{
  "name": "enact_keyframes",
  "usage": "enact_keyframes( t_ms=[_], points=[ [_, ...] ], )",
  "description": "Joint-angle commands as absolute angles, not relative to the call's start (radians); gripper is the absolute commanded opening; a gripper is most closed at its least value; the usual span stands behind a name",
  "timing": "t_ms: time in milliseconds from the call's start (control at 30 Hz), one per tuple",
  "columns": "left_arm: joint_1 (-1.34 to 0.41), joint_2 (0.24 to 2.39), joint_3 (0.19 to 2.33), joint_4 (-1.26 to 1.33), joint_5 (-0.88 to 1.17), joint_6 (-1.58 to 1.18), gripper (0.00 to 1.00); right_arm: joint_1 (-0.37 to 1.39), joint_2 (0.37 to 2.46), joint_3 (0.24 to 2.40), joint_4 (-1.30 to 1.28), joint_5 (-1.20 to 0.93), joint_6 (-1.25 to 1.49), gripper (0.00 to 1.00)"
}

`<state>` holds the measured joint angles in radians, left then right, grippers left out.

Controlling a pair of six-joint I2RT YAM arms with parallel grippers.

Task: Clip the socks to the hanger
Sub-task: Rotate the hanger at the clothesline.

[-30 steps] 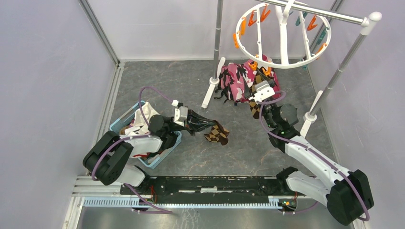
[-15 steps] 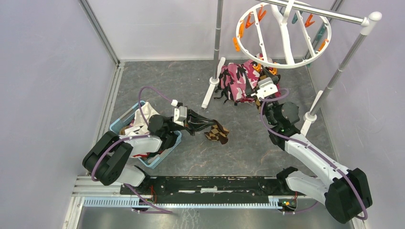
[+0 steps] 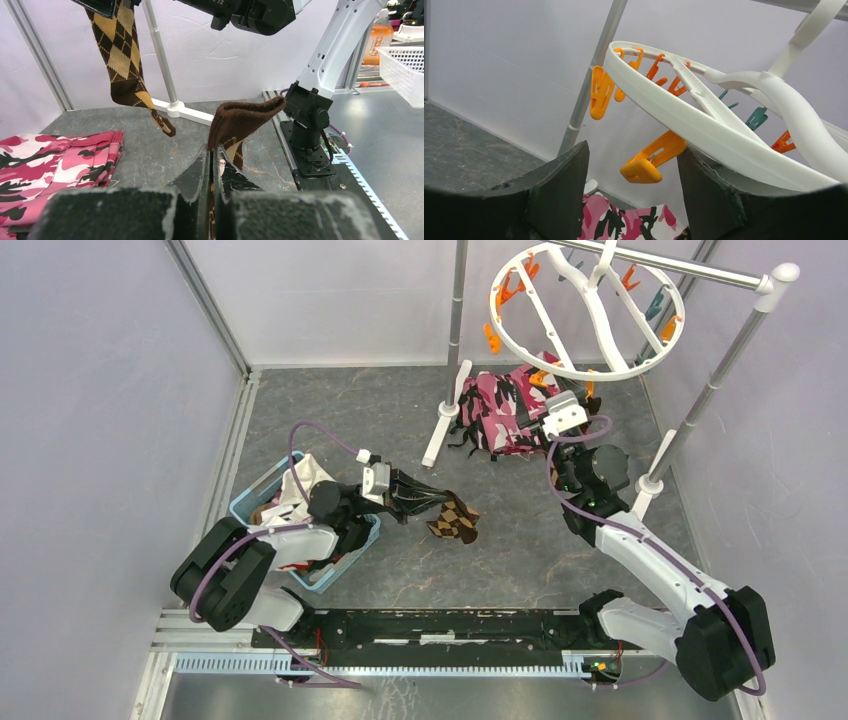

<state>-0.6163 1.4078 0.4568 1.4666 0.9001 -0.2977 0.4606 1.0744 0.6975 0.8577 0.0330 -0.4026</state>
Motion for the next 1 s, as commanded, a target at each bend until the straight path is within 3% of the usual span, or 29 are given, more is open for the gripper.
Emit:
enact_keyframes(
  t_ms=[0,433,967],
  points=[
    [-0.612,1.379,0.458,1.494,0.916,-0.256,0.03,0.432,1.077,0.762,0.860,-0.039,-0.356,0.71],
    [-0.612,1.359,0.452,1.495,0.920,-0.262,0.03,0.356,1.120,0.837,0.793,-0.204,-0.173,0.68],
    [-0.612,1.351,0.451,1.494,0.923,-0.264,0.03,0.303,1.133,0.828,0.832,-0.242,0.032,0.68]
  ],
)
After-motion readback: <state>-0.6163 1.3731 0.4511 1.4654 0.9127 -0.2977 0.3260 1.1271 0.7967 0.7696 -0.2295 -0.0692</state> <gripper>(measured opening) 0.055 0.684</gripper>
